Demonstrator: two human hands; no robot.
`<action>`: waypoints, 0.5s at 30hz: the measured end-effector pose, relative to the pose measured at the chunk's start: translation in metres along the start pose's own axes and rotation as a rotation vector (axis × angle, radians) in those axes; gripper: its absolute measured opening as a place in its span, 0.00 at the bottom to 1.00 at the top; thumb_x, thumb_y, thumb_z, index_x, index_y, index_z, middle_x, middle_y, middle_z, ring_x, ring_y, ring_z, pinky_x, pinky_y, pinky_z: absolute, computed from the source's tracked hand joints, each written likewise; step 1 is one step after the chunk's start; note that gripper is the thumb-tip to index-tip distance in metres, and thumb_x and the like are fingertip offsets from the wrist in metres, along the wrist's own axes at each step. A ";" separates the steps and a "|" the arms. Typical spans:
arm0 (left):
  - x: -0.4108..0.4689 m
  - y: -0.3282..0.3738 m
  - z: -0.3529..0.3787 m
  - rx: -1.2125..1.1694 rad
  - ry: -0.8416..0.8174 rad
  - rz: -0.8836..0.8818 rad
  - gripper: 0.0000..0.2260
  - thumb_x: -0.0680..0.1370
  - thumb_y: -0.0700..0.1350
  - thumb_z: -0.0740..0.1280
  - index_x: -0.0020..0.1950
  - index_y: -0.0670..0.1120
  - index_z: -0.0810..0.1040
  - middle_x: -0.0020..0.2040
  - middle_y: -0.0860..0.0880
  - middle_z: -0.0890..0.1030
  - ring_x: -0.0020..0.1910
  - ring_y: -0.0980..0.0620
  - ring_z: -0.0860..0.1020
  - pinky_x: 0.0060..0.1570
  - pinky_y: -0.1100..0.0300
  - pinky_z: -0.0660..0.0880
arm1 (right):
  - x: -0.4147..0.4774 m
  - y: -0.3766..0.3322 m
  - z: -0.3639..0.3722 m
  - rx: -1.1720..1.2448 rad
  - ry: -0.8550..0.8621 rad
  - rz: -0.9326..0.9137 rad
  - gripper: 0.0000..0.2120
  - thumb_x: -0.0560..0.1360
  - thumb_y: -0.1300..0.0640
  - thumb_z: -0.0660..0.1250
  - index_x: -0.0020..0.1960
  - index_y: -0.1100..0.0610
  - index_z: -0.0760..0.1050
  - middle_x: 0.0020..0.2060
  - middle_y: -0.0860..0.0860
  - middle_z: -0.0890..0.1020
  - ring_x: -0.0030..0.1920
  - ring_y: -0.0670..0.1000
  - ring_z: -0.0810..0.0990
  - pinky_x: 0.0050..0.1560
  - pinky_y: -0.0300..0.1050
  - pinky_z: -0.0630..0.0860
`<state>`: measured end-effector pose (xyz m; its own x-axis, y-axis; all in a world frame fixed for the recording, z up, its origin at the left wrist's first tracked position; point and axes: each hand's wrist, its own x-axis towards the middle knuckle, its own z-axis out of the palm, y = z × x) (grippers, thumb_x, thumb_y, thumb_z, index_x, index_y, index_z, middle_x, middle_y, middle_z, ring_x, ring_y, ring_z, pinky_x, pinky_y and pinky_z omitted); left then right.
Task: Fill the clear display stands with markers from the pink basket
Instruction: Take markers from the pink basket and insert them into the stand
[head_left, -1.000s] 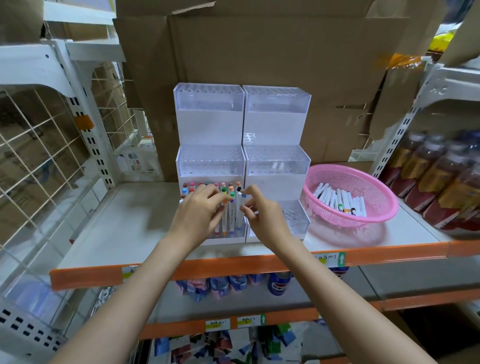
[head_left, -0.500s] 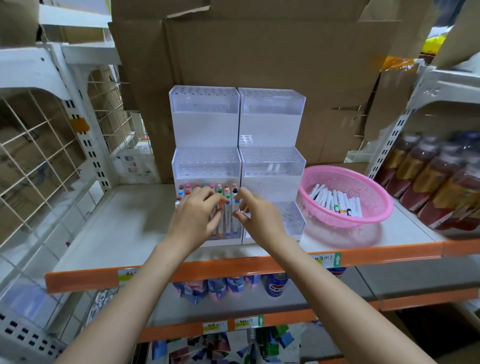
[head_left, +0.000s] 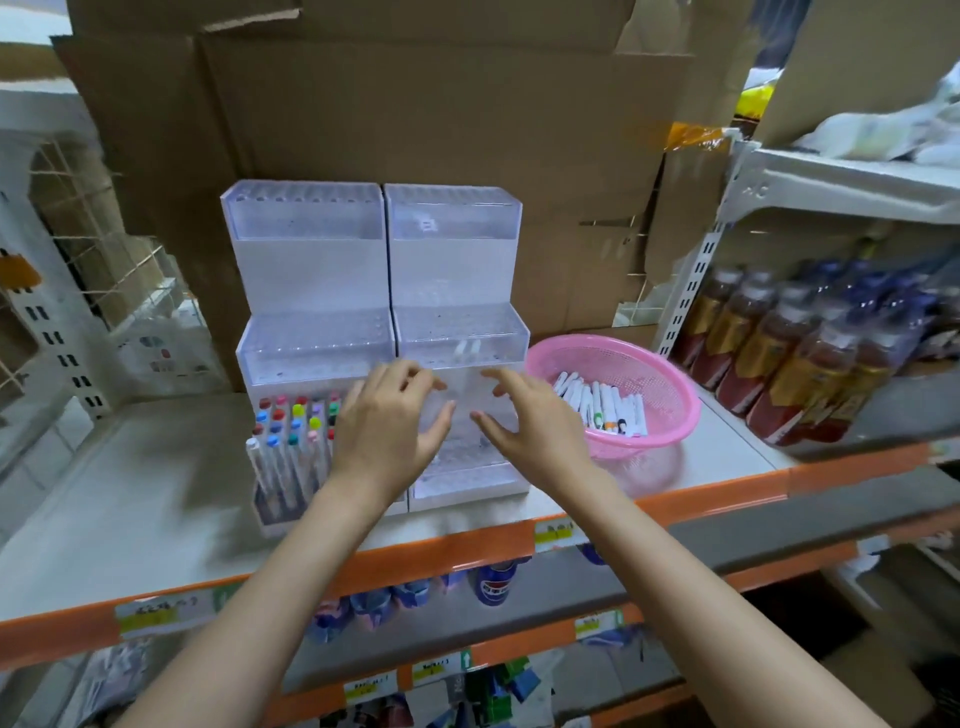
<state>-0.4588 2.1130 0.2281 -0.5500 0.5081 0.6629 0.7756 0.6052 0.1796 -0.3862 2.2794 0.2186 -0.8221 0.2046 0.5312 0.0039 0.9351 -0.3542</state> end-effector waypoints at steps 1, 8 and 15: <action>0.006 0.010 0.006 -0.014 -0.026 0.024 0.13 0.74 0.53 0.61 0.50 0.48 0.79 0.45 0.50 0.78 0.46 0.48 0.77 0.43 0.55 0.73 | 0.000 0.011 -0.005 -0.025 0.013 -0.001 0.22 0.75 0.47 0.68 0.67 0.51 0.71 0.53 0.49 0.80 0.53 0.53 0.78 0.46 0.48 0.74; 0.049 0.084 0.074 -0.148 -0.225 0.211 0.17 0.71 0.53 0.58 0.52 0.47 0.80 0.46 0.48 0.80 0.44 0.45 0.79 0.38 0.55 0.75 | -0.008 0.097 -0.042 -0.236 0.007 0.102 0.22 0.73 0.48 0.69 0.66 0.52 0.74 0.49 0.51 0.81 0.51 0.58 0.79 0.46 0.51 0.72; 0.096 0.126 0.151 -0.049 -0.459 0.211 0.16 0.75 0.53 0.64 0.58 0.46 0.77 0.53 0.46 0.77 0.52 0.43 0.75 0.47 0.50 0.74 | 0.004 0.182 -0.065 -0.352 -0.212 0.247 0.24 0.79 0.44 0.60 0.73 0.47 0.63 0.64 0.49 0.75 0.64 0.53 0.72 0.55 0.48 0.69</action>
<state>-0.4612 2.3309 0.2044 -0.4503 0.8399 0.3030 0.8922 0.4361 0.1170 -0.3520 2.4692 0.2060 -0.8704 0.4036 0.2820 0.3762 0.9147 -0.1480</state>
